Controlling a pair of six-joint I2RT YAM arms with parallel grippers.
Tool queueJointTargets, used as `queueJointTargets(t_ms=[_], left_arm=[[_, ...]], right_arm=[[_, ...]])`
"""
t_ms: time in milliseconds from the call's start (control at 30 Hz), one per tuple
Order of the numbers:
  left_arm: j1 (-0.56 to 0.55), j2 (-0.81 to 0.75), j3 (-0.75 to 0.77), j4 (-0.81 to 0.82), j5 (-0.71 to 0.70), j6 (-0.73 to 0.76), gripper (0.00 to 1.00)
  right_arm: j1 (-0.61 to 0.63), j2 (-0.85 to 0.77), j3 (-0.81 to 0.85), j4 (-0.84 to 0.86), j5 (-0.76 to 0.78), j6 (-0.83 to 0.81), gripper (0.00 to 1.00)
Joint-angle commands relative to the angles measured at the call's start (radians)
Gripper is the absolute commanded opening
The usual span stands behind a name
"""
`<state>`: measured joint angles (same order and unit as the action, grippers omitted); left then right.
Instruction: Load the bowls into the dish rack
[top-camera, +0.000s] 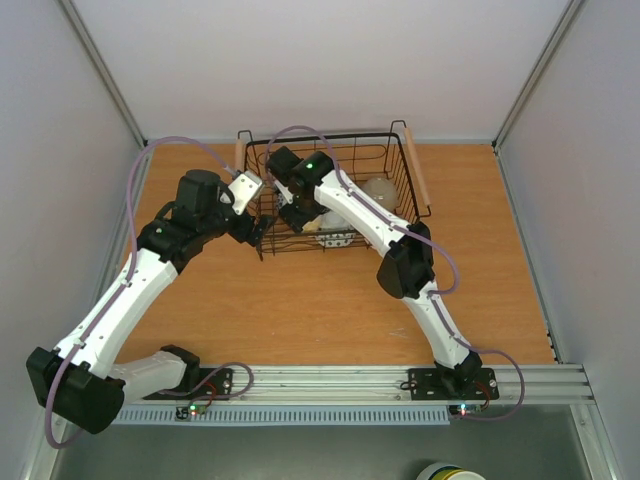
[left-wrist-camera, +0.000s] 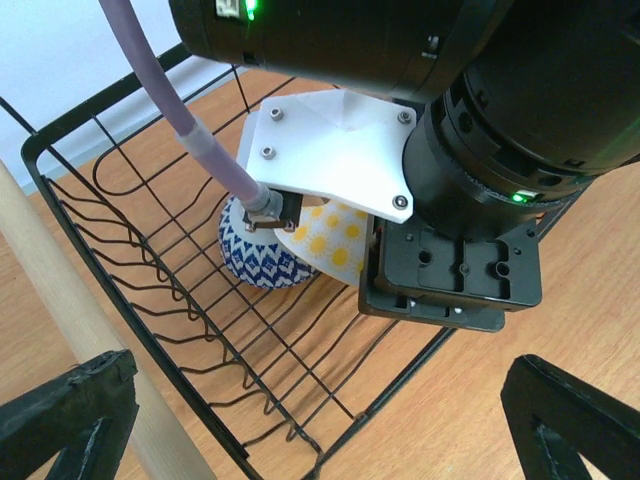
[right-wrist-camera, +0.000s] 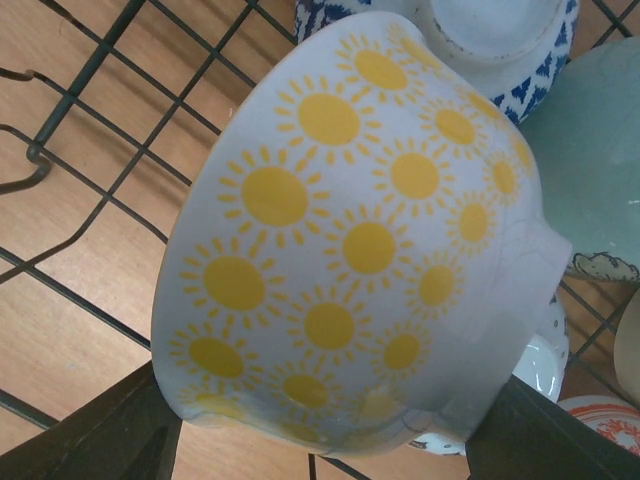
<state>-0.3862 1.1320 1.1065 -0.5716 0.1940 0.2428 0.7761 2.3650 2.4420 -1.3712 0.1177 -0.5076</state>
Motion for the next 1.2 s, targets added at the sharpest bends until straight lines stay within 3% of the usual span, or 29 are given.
queueJointTargets(t_ms=[0, 233, 333, 533, 633, 800, 1167], left_arm=[[0.004, -0.002, -0.004, 0.038, 0.013, -0.007, 0.99], [0.004, 0.005, -0.005, 0.039, 0.017, -0.008, 1.0], [0.003, 0.007, -0.005, 0.04, 0.019, -0.01, 0.99], [0.004, 0.012, -0.005, 0.039, 0.017, -0.008, 1.0], [0.004, 0.014, -0.007, 0.042, 0.018, -0.007, 0.99], [0.004, 0.014, -0.007, 0.041, 0.018, -0.007, 0.99], [0.004, 0.009, -0.01, 0.043, 0.019, -0.002, 0.99]], right_arm=[[0.035, 0.032, -0.014, -0.112, -0.043, -0.064, 0.01], [0.052, 0.019, -0.082, -0.117, -0.079, -0.107, 0.02], [0.056, 0.032, -0.085, -0.125, -0.086, -0.111, 0.09], [0.064, 0.049, -0.095, -0.127, -0.086, -0.118, 0.51], [0.065, 0.055, -0.095, -0.126, -0.085, -0.12, 0.8], [0.065, 0.063, -0.094, -0.124, -0.082, -0.122, 0.97], [0.065, 0.056, -0.095, -0.121, -0.102, -0.133, 0.99]])
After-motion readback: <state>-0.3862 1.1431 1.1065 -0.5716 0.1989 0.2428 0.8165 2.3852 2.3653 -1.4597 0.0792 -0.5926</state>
